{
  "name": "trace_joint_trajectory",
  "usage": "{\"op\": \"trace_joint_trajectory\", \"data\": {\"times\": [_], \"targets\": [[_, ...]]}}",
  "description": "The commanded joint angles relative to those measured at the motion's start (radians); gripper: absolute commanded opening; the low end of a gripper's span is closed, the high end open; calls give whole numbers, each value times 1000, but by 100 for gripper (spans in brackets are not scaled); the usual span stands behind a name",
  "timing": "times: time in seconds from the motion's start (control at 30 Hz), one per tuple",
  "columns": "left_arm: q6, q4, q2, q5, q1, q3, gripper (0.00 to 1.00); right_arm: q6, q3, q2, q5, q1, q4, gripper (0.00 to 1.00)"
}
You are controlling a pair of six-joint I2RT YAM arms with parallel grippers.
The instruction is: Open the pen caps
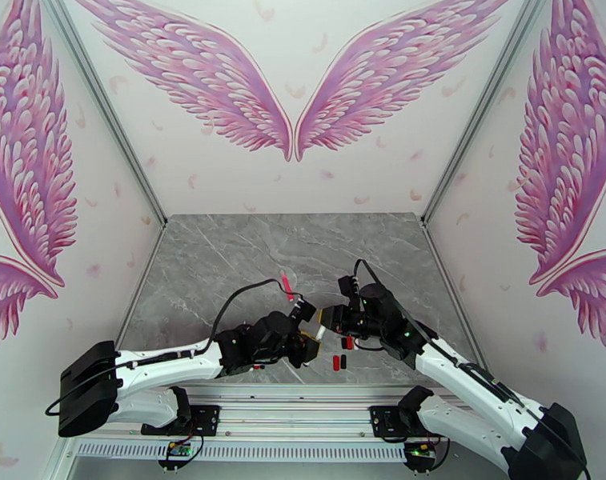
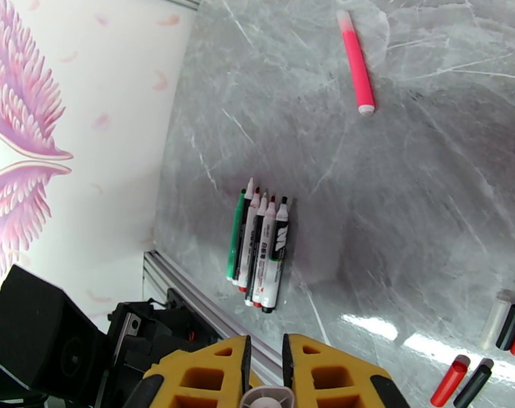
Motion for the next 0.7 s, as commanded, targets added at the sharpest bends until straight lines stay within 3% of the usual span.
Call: {"op": "trace_joint_trajectory", "data": {"times": [0.0, 0.17, 0.53, 0.67], "targets": [[-12, 51, -22, -9, -2, -36, 35, 34, -9, -2, -30, 8, 51, 17], [-40, 101, -33, -1, 12, -78, 33, 58, -10, -5, -51, 9, 76, 17], [-26, 96, -35, 37, 22, -64, 9, 61, -21, -20, -47, 8, 71, 16], [-32, 131, -47, 88, 28, -87, 5, 62, -30, -60, -35, -5, 116, 15]]}}
